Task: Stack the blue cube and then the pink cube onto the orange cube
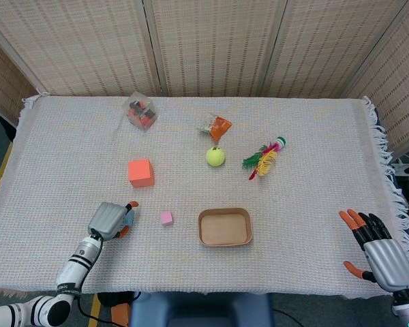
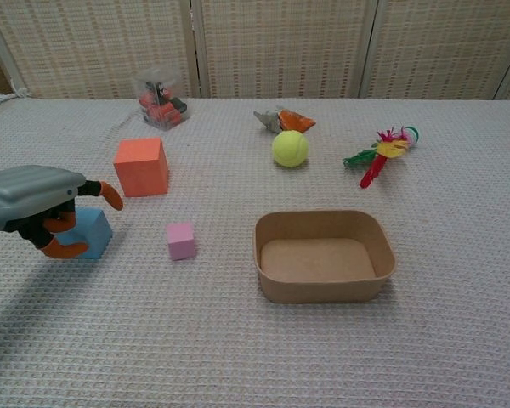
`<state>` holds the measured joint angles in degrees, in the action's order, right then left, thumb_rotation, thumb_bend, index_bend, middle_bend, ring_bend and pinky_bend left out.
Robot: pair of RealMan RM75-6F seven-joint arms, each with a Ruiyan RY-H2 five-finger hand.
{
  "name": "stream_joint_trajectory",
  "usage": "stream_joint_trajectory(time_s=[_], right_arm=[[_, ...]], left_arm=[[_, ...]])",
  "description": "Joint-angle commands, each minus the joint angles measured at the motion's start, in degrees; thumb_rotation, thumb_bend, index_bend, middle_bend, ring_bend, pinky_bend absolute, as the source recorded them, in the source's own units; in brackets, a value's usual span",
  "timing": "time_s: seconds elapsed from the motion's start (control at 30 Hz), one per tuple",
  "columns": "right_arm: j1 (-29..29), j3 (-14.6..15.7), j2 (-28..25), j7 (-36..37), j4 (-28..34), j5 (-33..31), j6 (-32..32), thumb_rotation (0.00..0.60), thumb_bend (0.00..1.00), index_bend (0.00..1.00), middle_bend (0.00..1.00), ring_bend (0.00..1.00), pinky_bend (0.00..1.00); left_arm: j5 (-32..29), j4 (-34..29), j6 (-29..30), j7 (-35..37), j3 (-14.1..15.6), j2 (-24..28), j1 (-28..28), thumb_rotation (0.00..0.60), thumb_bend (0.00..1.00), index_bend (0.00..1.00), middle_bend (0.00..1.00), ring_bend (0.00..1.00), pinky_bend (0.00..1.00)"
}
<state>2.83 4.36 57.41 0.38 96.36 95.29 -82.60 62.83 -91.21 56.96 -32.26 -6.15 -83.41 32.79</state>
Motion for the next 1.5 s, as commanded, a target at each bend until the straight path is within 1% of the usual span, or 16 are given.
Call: stream_joint_trajectory(time_s=[0.03, 0.23, 0.3, 0.37, 0.43, 0.5, 0.6, 0.7, 0.77, 0.83, 0.93, 1.03, 1.1, 1.2, 1.33, 1.5], right_arm=[[0.0, 0.0, 0.0, -0.1, 0.0, 0.0, 0.0, 0.600, 0.10, 0.00, 0.00, 0.00, 0.00], [0.1, 0.0, 0.3, -0.6, 0.2, 0.0, 0.3, 0.600, 0.10, 0.00, 0.00, 0.00, 0.00], [0.1, 0.0, 0.3, -0.8, 0.3, 0.0, 0.4, 0.600, 0.10, 0.00, 0.00, 0.00, 0.00], [0.1, 0.1, 0.3, -0.9, 0.3, 0.0, 0.4, 0.600, 0.10, 0.00, 0.00, 0.00, 0.00], [0.1, 0.0, 0.4, -1.0, 0.3, 0.0, 0.4, 0.600, 0.10, 0.00, 0.00, 0.00, 0.00], [0.1, 0.1, 0.4, -1.0, 0.3, 0.0, 0.4, 0.600, 0.10, 0.00, 0.00, 0.00, 0.00], [0.0, 0.1, 0.4, -1.0, 0.3, 0.0, 0.3, 0.600, 0.10, 0.00, 0.00, 0.00, 0.00], [0.0, 0.1, 0.4, -0.9, 0.3, 0.0, 0.2, 0.600, 0.10, 0.00, 0.00, 0.00, 0.00], [0.0, 0.1, 0.3, -0.9, 0.3, 0.1, 0.2, 0.600, 0.10, 0.00, 0.00, 0.00, 0.00], [0.0, 0.1, 0.3, -0.8, 0.2, 0.1, 0.3, 0.600, 0.10, 0.00, 0.00, 0.00, 0.00], [0.1, 0.1, 0.3, -0.7, 0.3, 0.2, 0.3, 0.600, 0.10, 0.00, 0.00, 0.00, 0.00], [0.1, 0.1, 0.3, -0.6, 0.3, 0.3, 0.3, 0.600, 0.10, 0.00, 0.00, 0.00, 0.00], [0.1, 0.1, 0.3, -0.6, 0.3, 0.4, 0.3, 0.600, 0.10, 0.00, 0.00, 0.00, 0.00], [0.2, 0.1, 0.3, -0.6, 0.3, 0.4, 0.4, 0.600, 0.10, 0.00, 0.00, 0.00, 0.00], [0.3, 0.1, 0.2, -0.4, 0.3, 0.2, 0.6, 0.600, 0.10, 0.00, 0.00, 0.00, 0.00], [0.2, -0.1, 0.0, 0.2, 0.3, -0.2, 0.4, 0.600, 0.10, 0.00, 0.00, 0.00, 0.00]], left_arm=[[-0.3, 0.4, 0.6, -0.1, 0.3, -0.1, -0.1, 0.600, 0.34, 0.24, 1.00, 1.00, 1.00], [-1.4, 0.7, 2.2, -1.6, 0.9, -0.2, -0.2, 0.600, 0.34, 0.26, 1.00, 1.00, 1.00], [-1.5, 1.1, 3.0, -1.6, 0.9, -0.6, -0.3, 0.600, 0.34, 0.30, 1.00, 1.00, 1.00], [-1.2, 1.7, 3.7, -1.0, 0.8, -0.9, -0.5, 0.600, 0.34, 0.37, 1.00, 1.00, 1.00], [-0.6, 2.2, 4.6, 0.0, 0.7, -1.4, -0.8, 0.600, 0.34, 0.46, 1.00, 1.00, 1.00], [0.1, 2.5, 5.2, 1.0, 0.7, -1.7, -1.0, 0.600, 0.34, 0.51, 1.00, 1.00, 1.00], [1.3, 2.4, 6.2, 3.2, 0.3, -1.9, -1.3, 0.600, 0.33, 0.52, 1.00, 1.00, 1.00], [2.1, 0.6, 7.0, 5.5, -0.4, -1.0, -1.7, 0.600, 0.33, 0.54, 1.00, 1.00, 1.00], [1.6, -2.0, 7.1, 6.1, -1.1, 0.8, -1.7, 0.600, 0.33, 0.55, 1.00, 1.00, 1.00], [0.9, -5.1, 7.2, 5.6, -2.1, 3.1, -1.4, 0.600, 0.33, 0.55, 1.00, 1.00, 1.00], [-0.6, -8.7, 7.9, 2.6, -3.6, 5.5, -0.5, 0.600, 0.33, 0.55, 1.00, 1.00, 1.00], [-3.5, -12.2, 9.1, -1.3, -5.9, 6.7, 1.0, 0.600, 0.33, 0.55, 1.00, 1.00, 1.00], [-7.3, -14.1, 9.3, -4.0, -7.8, 6.7, 2.7, 0.600, 0.33, 0.56, 1.00, 1.00, 1.00], [-15.0, -15.4, 9.2, -8.7, -10.7, 6.2, 6.0, 0.600, 0.33, 0.57, 1.00, 1.00, 1.00], [-25.2, -14.2, 9.8, -14.5, -14.0, 4.3, 11.3, 0.600, 0.33, 0.58, 1.00, 1.00, 1.00], [-32.6, -11.3, 11.3, -19.0, -15.9, 1.6, 16.6, 0.600, 0.33, 0.58, 1.00, 1.00, 1.00]])
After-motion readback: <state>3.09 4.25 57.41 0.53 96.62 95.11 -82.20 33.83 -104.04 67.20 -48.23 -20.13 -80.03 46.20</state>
